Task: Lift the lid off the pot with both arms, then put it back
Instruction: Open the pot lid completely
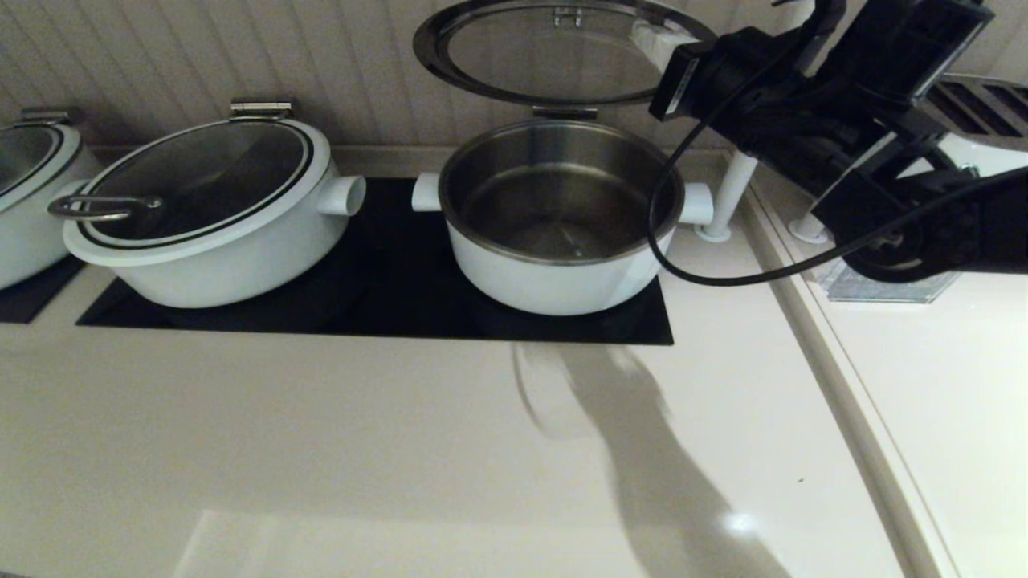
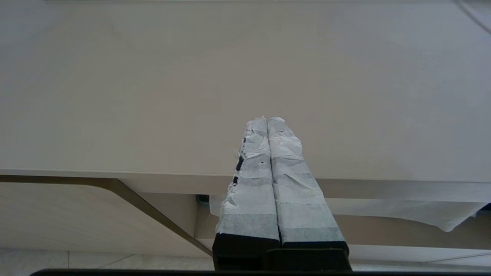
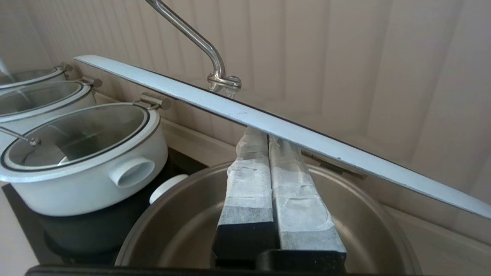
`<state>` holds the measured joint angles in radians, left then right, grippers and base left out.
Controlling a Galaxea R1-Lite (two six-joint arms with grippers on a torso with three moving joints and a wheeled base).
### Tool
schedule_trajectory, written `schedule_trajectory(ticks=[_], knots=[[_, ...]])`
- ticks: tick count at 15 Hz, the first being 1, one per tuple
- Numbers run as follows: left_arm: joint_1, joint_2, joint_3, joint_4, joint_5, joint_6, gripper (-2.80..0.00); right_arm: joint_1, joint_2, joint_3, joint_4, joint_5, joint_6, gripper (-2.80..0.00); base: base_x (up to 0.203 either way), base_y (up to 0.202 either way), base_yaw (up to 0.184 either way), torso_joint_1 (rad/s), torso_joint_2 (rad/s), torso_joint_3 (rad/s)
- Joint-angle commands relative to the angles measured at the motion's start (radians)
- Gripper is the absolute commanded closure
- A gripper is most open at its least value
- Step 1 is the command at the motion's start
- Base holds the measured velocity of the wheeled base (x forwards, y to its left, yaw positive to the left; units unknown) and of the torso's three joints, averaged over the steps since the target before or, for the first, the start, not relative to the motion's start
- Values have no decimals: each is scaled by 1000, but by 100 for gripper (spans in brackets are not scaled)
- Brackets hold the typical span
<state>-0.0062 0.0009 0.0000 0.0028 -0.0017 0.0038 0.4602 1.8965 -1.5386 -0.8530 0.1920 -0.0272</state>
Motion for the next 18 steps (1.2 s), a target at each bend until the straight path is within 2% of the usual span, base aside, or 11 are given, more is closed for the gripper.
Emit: schedule_trajectory(ticks=[1, 12, 18], knots=[[0, -1, 0, 0, 0, 1, 0, 0, -10, 18, -2, 1, 0, 0, 0, 0, 0, 0, 0, 0], [0, -1, 0, 0, 0, 1, 0, -3, -62, 118, 5, 0, -2, 0, 0, 0, 0, 0, 0, 0], [0, -1, 0, 0, 0, -1, 0, -3, -111, 243, 4, 0, -2, 0, 0, 0, 0, 0, 0, 0]])
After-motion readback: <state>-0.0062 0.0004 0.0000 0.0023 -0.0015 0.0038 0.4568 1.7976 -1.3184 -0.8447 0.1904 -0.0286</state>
